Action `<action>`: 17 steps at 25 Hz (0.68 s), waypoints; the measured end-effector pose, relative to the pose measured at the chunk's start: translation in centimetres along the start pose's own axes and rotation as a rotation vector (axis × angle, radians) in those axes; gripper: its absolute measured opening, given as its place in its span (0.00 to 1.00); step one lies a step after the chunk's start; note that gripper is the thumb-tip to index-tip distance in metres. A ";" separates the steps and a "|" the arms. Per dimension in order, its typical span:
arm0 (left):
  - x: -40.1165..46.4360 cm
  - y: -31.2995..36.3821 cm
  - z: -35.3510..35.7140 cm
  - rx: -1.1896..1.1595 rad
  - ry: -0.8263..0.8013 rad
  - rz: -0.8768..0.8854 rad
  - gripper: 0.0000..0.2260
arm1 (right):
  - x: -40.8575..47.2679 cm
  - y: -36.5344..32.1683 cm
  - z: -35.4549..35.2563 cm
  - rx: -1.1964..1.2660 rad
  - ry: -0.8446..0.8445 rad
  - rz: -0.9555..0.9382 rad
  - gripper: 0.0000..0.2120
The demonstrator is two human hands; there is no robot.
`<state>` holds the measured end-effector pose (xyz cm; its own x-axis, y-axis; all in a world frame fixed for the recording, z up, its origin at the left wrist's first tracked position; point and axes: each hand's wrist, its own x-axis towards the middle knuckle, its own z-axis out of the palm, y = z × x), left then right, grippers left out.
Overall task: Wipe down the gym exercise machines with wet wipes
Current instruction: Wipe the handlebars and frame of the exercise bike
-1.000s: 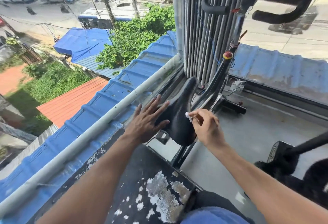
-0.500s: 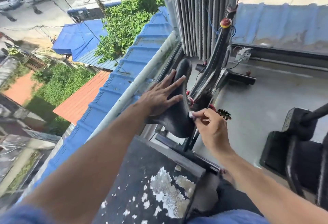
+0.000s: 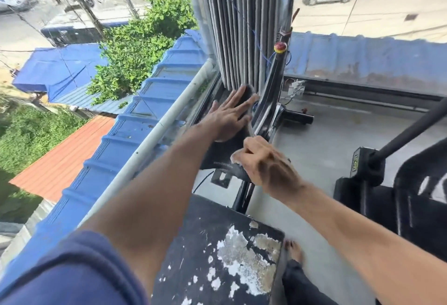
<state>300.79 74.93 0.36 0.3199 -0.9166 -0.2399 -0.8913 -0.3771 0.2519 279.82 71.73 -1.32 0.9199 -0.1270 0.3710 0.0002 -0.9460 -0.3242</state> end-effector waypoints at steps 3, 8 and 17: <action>-0.1 -0.1 0.6 -0.072 0.012 -0.007 0.26 | -0.4 -1.2 0.1 -0.090 -0.069 -0.056 0.08; 0.3 -0.9 1.1 -0.150 0.037 0.021 0.27 | -5.0 0.7 -0.9 0.019 -0.113 -0.157 0.11; 1.1 -1.5 1.4 -0.250 -0.001 0.072 0.27 | -1.0 -1.6 1.0 -0.020 -0.056 -0.119 0.10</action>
<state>302.04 74.71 -1.57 0.2578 -0.9423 -0.2135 -0.8047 -0.3317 0.4923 279.27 73.67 -2.07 0.9344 0.0028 0.3562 0.1033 -0.9591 -0.2635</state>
